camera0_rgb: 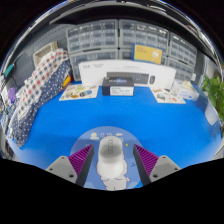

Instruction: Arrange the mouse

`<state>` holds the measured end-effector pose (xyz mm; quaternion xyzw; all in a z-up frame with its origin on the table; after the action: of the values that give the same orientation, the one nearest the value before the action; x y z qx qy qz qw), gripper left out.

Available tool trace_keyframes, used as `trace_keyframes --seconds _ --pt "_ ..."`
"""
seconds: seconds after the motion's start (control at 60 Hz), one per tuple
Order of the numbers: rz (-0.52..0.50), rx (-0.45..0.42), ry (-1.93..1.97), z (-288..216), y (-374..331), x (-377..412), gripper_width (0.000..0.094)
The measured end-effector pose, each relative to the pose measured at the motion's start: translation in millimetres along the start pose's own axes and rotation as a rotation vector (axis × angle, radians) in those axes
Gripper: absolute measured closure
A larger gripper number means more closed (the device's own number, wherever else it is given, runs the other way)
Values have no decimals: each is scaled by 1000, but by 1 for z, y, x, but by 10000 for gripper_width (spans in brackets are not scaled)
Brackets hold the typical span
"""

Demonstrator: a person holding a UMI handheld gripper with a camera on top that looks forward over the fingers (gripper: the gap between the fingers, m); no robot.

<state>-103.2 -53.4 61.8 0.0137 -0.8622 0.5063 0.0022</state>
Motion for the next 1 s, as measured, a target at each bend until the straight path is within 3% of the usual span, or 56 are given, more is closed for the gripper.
trace_keyframes --seconds 0.167,0.3,0.583,1.0 --pt "1 -85 -25 -34 -62 -22 89" --pt "10 -186 -47 -61 -112 -44 91" --pt "17 -301 -14 -82 -177 -96 96" --pt "9 -278 41 -61 -187 -116 102"
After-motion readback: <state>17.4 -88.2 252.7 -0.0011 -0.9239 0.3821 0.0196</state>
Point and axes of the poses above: the point between the fingertips, and its own axes, seen from behind it with the camera up: x to the left, z down, y forward, the way the camera looks, the point moved 5 cm from there along -y, backward, against the way the camera looks, and after that the axes turned 14 degrees about x, right-handed, at the moved point
